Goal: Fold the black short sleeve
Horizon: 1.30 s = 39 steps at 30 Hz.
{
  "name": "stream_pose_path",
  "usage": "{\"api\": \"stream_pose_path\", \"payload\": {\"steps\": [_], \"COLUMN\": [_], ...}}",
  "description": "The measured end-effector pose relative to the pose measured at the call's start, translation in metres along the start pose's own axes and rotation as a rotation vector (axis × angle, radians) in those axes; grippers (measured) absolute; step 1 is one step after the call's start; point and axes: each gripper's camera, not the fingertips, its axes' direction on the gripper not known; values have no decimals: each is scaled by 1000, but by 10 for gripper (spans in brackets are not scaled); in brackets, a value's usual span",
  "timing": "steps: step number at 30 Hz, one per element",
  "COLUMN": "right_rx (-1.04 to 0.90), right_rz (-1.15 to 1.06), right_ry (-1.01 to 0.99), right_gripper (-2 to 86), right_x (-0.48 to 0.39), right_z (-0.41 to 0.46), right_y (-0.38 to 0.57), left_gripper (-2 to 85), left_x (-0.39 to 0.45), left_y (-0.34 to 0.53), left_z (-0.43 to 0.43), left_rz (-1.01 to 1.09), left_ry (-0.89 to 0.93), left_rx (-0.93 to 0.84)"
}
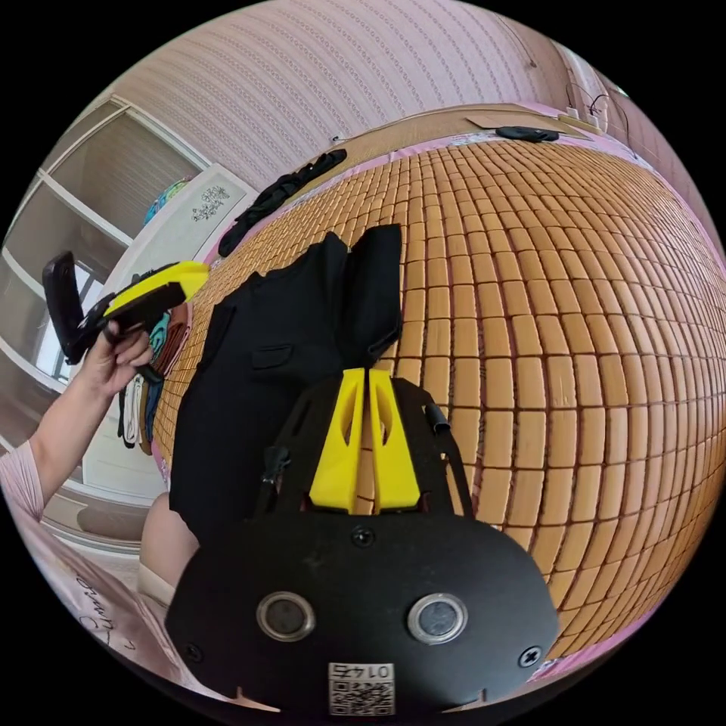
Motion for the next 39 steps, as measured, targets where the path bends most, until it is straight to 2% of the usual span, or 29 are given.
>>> {"api": "stream_pose_path", "payload": {"steps": [3,7,10,13,16,23,28,30,33,36,39], "right_rx": [26,66,85,170,98,125,86,92,111,108,84], "right_rz": [14,72,73,61,73,70,106,125,182,193,180], "right_ry": [-6,-108,-55,-131,-170,-126,-58,-66,-103,-92,11], "right_gripper": [14,33,53,40,13,0,-1,-1,-1,-1,-1], "right_x": [6,22,26,28,31,24,20,18,16,6,-7], "right_z": [-9,-15,-20,-23,-11,-14,-1,2,6,11,11], "right_y": [10,10,6,0,-11,-24,-36,-38,-41,-46,-53], "left_gripper": [53,82,89,73,36,3,28,49,66,66,62], "left_x": [22,42,55,67,75,72,78,73,56,28,-9], "left_y": [-31,-63,-80,-90,-89,-93,-86,-85,-78,-62,-26], "left_z": [40,105,136,171,203,203,222,218,189,141,89], "left_rz": [64,41,39,70,102,51,47,22,-9,-26,-85], "left_ry": [-85,32,36,10,-59,44,-12,24,55,-5,-49], "left_rx": [24,-66,-91,-187,-314,-153,-187,-195,-127,-53,-14]}}
